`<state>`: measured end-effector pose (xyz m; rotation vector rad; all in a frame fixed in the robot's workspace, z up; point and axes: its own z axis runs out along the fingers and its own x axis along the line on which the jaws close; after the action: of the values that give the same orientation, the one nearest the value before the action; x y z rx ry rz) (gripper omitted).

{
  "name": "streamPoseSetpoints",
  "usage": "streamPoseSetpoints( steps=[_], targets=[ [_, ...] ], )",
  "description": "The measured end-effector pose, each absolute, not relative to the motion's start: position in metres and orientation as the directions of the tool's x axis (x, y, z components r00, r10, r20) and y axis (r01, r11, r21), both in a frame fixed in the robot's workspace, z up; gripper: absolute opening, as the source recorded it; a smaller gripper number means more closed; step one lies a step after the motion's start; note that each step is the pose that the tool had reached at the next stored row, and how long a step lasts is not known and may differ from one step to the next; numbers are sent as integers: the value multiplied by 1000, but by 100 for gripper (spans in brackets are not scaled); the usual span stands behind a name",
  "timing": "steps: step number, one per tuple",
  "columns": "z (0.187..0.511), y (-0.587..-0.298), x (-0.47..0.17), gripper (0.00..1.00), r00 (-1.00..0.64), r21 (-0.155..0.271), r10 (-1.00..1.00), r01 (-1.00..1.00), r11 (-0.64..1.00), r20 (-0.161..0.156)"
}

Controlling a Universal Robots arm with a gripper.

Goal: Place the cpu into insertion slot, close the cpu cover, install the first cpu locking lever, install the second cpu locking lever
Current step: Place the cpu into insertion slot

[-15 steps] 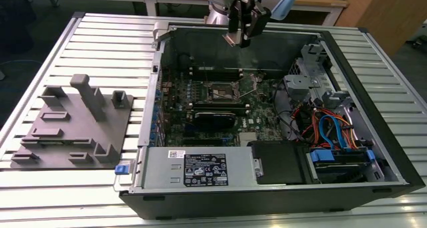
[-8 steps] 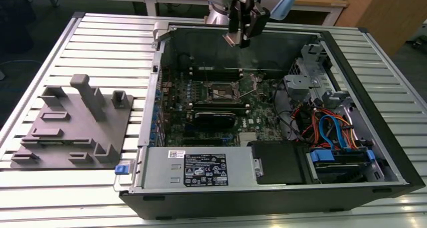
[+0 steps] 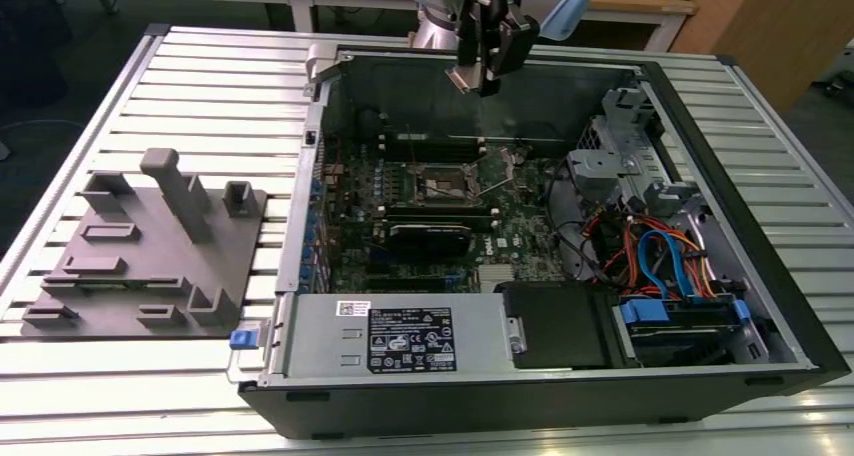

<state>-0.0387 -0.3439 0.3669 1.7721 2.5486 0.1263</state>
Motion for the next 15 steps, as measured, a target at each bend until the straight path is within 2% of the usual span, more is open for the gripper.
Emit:
streamPoseSetpoints(
  steps=[15],
  targets=[
    [367, -344, -39, 54, -321, 87, 947, 944, 318, 18]
  ],
)
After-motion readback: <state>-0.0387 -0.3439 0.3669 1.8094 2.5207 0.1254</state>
